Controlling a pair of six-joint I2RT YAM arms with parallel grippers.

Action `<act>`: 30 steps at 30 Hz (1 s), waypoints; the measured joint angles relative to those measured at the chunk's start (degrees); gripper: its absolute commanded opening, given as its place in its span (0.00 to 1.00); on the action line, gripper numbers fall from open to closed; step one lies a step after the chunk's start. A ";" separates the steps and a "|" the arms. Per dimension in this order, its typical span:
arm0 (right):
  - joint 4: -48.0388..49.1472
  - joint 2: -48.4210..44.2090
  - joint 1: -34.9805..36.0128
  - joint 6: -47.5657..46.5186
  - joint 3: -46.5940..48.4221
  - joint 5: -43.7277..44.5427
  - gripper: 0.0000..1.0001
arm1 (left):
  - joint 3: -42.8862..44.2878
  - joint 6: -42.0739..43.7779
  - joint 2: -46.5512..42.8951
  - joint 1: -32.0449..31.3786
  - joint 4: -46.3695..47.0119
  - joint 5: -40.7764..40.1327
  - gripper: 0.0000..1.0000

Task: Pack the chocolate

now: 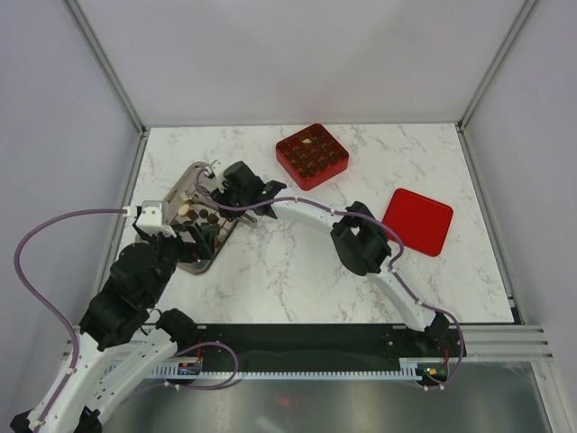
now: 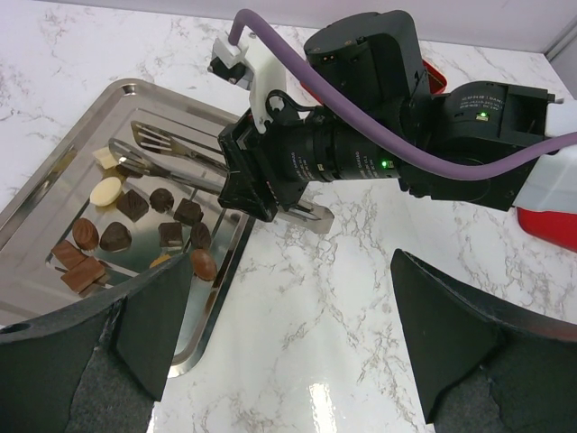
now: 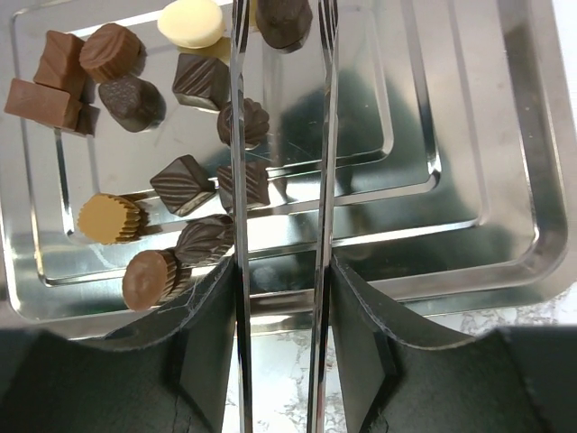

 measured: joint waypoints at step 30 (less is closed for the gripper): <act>-3.23 0.72 0.00 -1.53 0.59 -0.52 0.51 | 0.00 0.00 0.09 0.00 0.04 -0.02 1.00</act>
